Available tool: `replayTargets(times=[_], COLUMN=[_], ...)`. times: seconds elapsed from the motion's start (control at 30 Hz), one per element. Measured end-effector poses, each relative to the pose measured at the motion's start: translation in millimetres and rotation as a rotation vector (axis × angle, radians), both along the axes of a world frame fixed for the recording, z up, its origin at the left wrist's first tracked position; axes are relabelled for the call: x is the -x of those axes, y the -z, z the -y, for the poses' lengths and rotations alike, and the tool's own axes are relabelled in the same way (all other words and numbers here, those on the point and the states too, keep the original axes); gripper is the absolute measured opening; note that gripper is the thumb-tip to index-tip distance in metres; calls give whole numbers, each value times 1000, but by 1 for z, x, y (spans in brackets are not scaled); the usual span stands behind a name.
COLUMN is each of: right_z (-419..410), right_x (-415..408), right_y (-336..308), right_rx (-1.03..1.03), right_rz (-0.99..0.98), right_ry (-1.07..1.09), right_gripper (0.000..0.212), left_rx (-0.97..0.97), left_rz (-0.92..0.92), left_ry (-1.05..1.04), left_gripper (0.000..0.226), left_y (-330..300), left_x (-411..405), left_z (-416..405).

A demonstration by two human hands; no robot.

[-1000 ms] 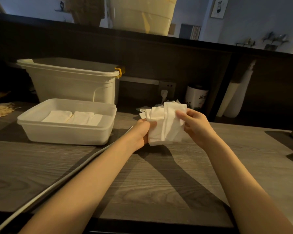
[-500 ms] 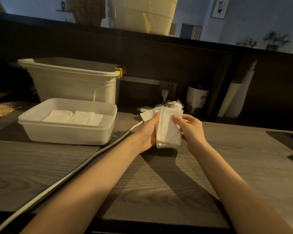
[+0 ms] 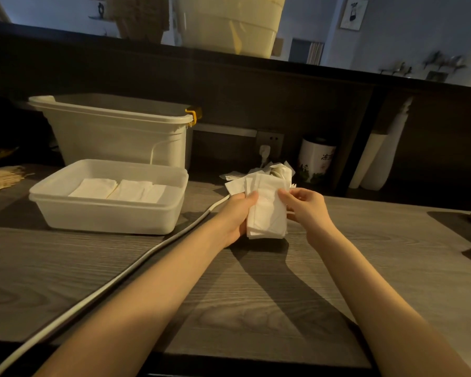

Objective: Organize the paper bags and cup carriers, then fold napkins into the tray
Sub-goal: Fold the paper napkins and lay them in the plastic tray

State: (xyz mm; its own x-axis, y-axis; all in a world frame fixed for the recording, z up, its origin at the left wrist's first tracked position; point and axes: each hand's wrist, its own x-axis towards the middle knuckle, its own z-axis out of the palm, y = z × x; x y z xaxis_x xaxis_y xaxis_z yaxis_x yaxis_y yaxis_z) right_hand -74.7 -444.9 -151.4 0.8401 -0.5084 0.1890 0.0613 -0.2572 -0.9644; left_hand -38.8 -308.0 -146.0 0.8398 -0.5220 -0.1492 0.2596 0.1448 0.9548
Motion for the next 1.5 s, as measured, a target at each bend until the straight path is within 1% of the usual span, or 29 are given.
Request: replayTargets(times=[0.13, 0.27, 0.33, 0.47, 0.63, 0.77, 0.83, 0.9, 0.93, 1.0, 1.03, 1.07, 1.17, 1.27, 1.33, 1.43, 1.5], right_z=[3, 5, 4, -1, -3, -4, -4, -5, -5, -8, -10, -13, -24, -36, -46, -59, -66], right_x=[2, 2, 3, 3, 1, -1, -2, -2, -2, 0, 1, 3, 8, 12, 14, 12, 7], right_y=[-4, -9, -11, -7, 1, 3, 4, 4, 3, -1, -3, -5, -13, -16, -20, -26, -31], right_rx=[-46, -67, -21, 64, 169, 234, 280, 291, 266, 174, 150, 158, 195, 211, 233, 221, 216], right_rz=[99, 164, 156, 100, 77, 92, 121, 117, 78, -36, -68, -71, 17, 81, 100, 119, 114], right_ry=[42, 59, 20, -41, 0, 17, 43, 71, 53, -62, -131, -182, -259, -366, -404, -477, -476], right_gripper=[11, 7, 11, 19, 17, 18, 18, 28, 36, 50, 50, 46, 28, 30, 29, 15, 13], left_rx=[69, 64, 49, 73, 33, -142, -191, -215, -213, -200, -192, -187, -157, -142, -181, -245, -309], left_rz=[-75, -135, -162, -175, -76, 150, 232, 284, 302, 326, 339, 354, 398, 420, 438, 451, 489], left_ry=[-13, -74, -81, -20, 51, 27, 9, -21, -36, -77, -101, -122, -136, -147, -174, -210, -228], left_gripper=[35, 34, 33, 33, 41, 39, 40, 40, 39, 38, 37, 37, 37, 37, 40, 41, 39], left_y=[-1, 0, 1, -1, -2, 3, 4, 3, 1, -3, -5, -7, -14, -18, -19, -24, -32], left_x=[-4, -7, -6, -4, -3, -2, -3, -4, -4, -5, -4, -4, -3, 2, 3, 0, -3], left_z=[-2, -3, -5, -6, -2, -3, -4, -4, -4, -4, -3, -4, -6, -10, -15, -27, -38])
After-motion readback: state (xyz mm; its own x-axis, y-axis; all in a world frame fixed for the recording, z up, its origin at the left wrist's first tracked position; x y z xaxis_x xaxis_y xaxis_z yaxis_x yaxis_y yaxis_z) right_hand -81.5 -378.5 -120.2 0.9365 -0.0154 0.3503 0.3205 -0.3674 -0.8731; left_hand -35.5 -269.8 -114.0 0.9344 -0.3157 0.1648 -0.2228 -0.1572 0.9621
